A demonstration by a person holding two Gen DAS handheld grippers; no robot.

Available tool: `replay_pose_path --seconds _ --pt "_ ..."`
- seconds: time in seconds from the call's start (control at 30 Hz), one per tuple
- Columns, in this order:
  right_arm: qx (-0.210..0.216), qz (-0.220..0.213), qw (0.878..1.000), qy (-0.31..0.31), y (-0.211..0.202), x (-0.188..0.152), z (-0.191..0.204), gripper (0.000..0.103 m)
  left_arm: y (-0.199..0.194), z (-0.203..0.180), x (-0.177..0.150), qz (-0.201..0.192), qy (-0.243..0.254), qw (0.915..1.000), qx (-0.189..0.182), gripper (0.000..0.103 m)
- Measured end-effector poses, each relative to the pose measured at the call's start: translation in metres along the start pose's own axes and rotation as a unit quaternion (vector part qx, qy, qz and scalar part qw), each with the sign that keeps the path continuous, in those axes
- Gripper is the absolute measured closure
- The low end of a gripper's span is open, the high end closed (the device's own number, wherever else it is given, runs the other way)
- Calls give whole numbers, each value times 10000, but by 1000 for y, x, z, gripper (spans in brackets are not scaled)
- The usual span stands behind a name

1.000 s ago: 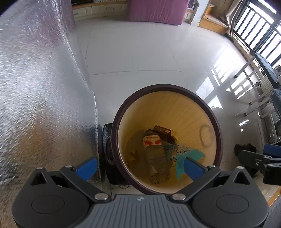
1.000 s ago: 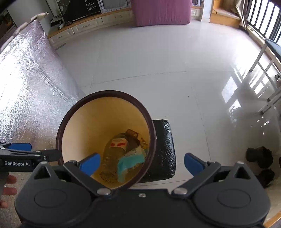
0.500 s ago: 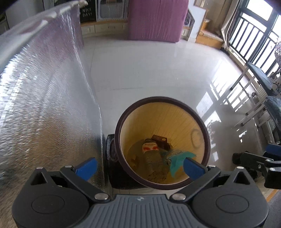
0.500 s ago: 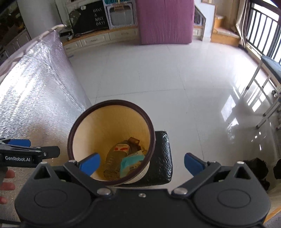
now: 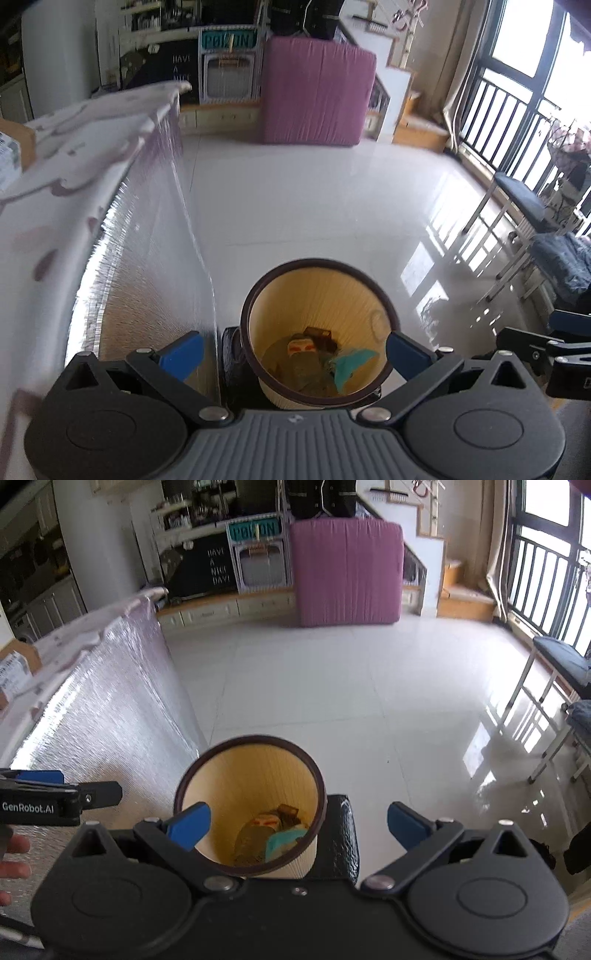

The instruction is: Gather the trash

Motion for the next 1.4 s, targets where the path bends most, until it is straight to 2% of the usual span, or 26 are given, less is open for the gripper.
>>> replay_pose_path --seconds 0.27,0.63,1.07,1.4 --pt "51 -403 9991 -141 -45 -3 19 0 -60 11 -3 -582 -78 9983 17 0" --pt "394 -1002 9935 -371 -96 -1 64 0 -140 51 -22 -1238 -293 9914 292 0" --pt "1043 -1522 9795 -807 -126 -1 155 0 -213 133 -51 -1729 -652 9784 931 0" --pt "1673 -1653 9674 -940 -120 2 237 0 -251 212 -78 -1959 -934 9646 1498 0"
Point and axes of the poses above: each gripper's, at about its wrist camera, not at the fingertips, and y roughly the way its jaws point, z to its left, x to its top, the point moved 1 cm from there along y, roughly the way its jaws point, and after that the axes turned 8 degrees about y, right-handed, at the moved point
